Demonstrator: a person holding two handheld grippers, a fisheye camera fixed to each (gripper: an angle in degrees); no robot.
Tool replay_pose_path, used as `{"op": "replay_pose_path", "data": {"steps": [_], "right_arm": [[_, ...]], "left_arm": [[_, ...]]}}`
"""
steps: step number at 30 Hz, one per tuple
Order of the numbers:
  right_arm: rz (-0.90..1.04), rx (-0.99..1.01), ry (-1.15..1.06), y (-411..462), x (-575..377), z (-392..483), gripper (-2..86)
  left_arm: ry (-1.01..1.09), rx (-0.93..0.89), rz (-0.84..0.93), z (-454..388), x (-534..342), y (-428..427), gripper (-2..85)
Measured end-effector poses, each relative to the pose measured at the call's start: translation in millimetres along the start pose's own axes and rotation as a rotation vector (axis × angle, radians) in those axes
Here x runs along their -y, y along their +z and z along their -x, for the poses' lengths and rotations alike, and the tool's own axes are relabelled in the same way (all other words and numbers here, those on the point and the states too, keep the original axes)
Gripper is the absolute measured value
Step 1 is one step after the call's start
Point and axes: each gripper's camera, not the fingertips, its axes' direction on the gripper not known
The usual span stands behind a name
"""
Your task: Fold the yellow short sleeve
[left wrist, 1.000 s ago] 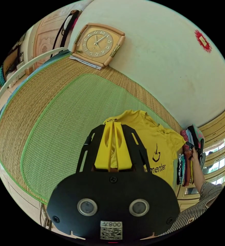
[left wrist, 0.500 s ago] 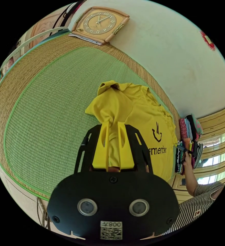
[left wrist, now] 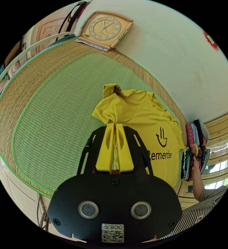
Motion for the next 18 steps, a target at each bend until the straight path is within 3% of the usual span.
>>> {"op": "replay_pose_path", "data": {"steps": [3, 12, 18], "right_arm": [[0.024, 0.004, 0.032, 1, -4, -12, 0.7], [0.001, 0.059, 0.110, 5, -28, -18, 1.2], [-0.041, 0.034, 0.089, -6, -48, -6, 0.3]], "left_arm": [[-0.004, 0.032, 0.061, 8, -11, -1, 2.0], [0.011, 0.004, -0.043, 19, 11, -27, 8.7], [0.012, 0.066, -0.010, 9, 50, -20, 3.2]]}}
